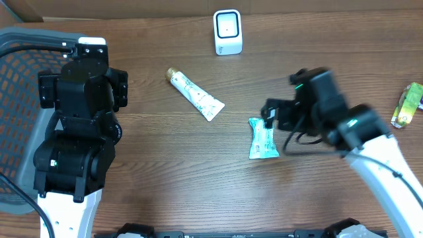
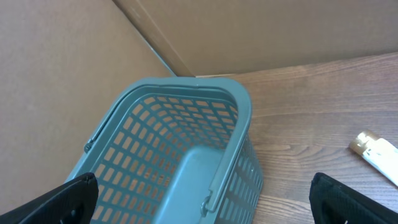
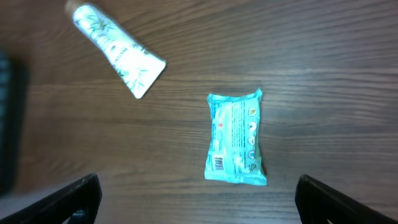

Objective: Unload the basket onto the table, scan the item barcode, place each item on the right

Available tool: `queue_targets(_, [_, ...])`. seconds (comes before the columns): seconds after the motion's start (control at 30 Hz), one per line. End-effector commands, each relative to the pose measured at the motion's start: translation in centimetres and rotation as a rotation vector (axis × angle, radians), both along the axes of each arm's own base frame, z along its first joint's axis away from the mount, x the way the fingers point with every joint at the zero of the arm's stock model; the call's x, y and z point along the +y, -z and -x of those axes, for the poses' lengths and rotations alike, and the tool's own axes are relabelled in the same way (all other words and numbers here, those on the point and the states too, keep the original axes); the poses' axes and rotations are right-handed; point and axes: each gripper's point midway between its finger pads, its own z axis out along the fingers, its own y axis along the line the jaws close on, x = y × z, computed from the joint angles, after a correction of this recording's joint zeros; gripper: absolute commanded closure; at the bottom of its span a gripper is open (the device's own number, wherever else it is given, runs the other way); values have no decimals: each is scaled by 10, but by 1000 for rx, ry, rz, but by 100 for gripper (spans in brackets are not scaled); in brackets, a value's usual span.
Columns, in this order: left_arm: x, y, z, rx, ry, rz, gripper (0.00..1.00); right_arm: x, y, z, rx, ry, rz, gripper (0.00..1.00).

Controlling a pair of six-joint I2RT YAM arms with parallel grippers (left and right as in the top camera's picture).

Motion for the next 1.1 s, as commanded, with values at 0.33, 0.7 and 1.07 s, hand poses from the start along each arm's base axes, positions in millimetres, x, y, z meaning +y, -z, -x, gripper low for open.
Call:
queue_targets(0.33, [0,-1,-1,0,5,-5,0,-61,74,-26,153,-206,-241,0])
queue_targets(0.7, [0,-1,-1,0,5,-5,0,-44,139,-46,218,-299,-382,0])
queue_targets(1.07, [0,-1,-1,0,5,-5,0,-28,182,-38,355,-286,-518,0])
